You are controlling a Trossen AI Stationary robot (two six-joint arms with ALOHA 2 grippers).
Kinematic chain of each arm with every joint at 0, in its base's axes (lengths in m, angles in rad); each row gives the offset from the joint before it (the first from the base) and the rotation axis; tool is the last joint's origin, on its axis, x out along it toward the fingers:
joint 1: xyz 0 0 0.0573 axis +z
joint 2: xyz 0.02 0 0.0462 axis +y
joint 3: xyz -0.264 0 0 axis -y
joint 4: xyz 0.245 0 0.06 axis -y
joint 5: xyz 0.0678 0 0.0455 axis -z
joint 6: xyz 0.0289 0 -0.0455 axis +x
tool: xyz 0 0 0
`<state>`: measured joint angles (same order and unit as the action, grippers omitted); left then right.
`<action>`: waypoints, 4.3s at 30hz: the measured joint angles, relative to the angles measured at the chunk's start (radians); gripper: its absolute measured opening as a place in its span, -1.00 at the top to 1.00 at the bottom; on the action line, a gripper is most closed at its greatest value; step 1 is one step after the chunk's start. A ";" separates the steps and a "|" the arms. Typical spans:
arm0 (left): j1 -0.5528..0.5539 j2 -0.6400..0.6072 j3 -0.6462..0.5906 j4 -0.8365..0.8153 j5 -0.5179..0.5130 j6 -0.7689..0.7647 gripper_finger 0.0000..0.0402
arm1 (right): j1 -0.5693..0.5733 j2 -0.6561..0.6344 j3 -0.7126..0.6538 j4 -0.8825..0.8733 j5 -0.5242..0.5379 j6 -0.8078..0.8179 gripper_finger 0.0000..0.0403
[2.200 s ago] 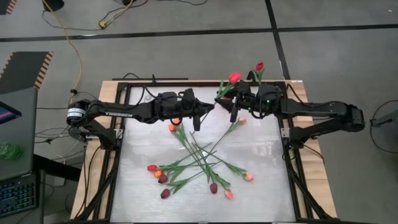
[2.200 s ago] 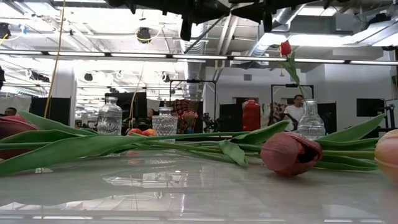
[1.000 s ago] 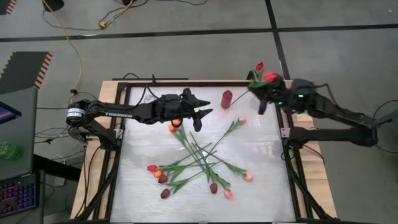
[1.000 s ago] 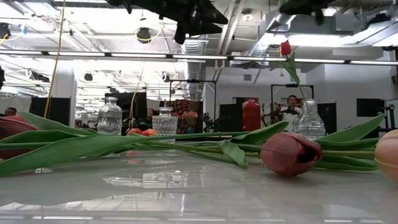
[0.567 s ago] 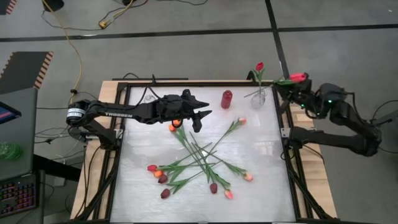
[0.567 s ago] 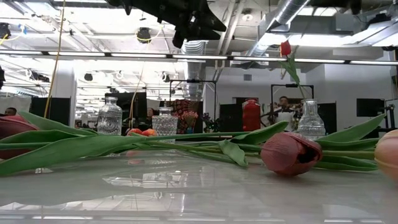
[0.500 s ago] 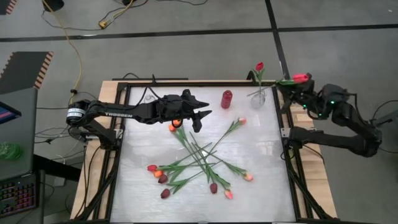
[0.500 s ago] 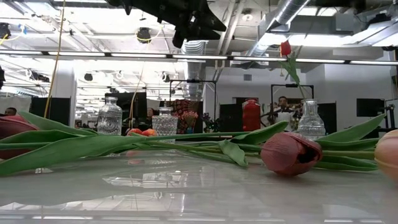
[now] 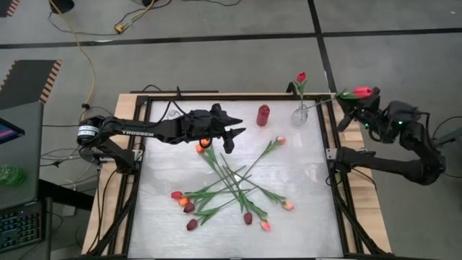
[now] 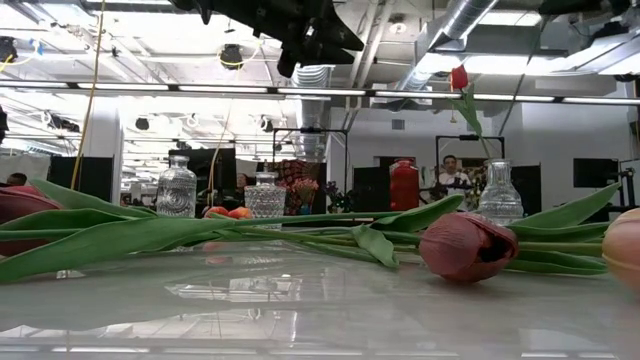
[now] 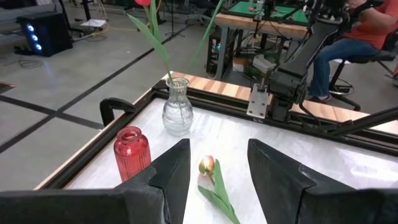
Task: Sort flowers into vase by color
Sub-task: Put the pink flower into the right transparent vase, then put the white-pink flower into the left transparent vase
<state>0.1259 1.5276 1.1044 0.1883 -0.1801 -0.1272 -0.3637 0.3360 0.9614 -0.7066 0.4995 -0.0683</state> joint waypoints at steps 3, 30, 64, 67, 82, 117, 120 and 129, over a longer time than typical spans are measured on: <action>0.000 0.000 0.000 0.000 -0.001 0.000 0.26 | 0.000 0.001 0.001 -0.002 0.000 0.007 0.80; 0.000 0.000 0.000 -0.020 -0.001 0.000 0.26 | 0.000 0.045 -0.135 0.084 0.113 -0.019 0.80; -0.001 0.001 0.000 -0.026 0.000 0.000 0.26 | -0.003 0.097 -0.214 0.115 0.146 0.014 0.53; 0.000 0.001 0.000 -0.027 0.000 0.000 0.26 | -0.016 0.119 -0.214 0.116 0.158 0.015 0.38; 0.000 0.001 0.000 -0.093 0.000 0.000 0.26 | -0.071 0.147 -0.201 0.090 0.157 0.017 -0.24; 0.000 0.001 0.000 -0.162 0.000 -0.020 0.26 | -0.070 0.168 0.009 -0.503 -0.385 0.628 -0.23; 0.000 0.013 0.000 -0.135 0.000 -0.061 0.26 | -0.070 0.168 -0.010 -0.506 -0.389 0.647 -0.23; -0.014 0.147 0.000 0.087 0.038 -0.047 0.26 | -0.068 0.168 -0.052 -0.469 -0.389 0.646 -0.23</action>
<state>0.1120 1.6749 1.1045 0.2748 -0.1424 -0.1744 -0.4320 0.5041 0.9096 -1.1754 0.1104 0.5781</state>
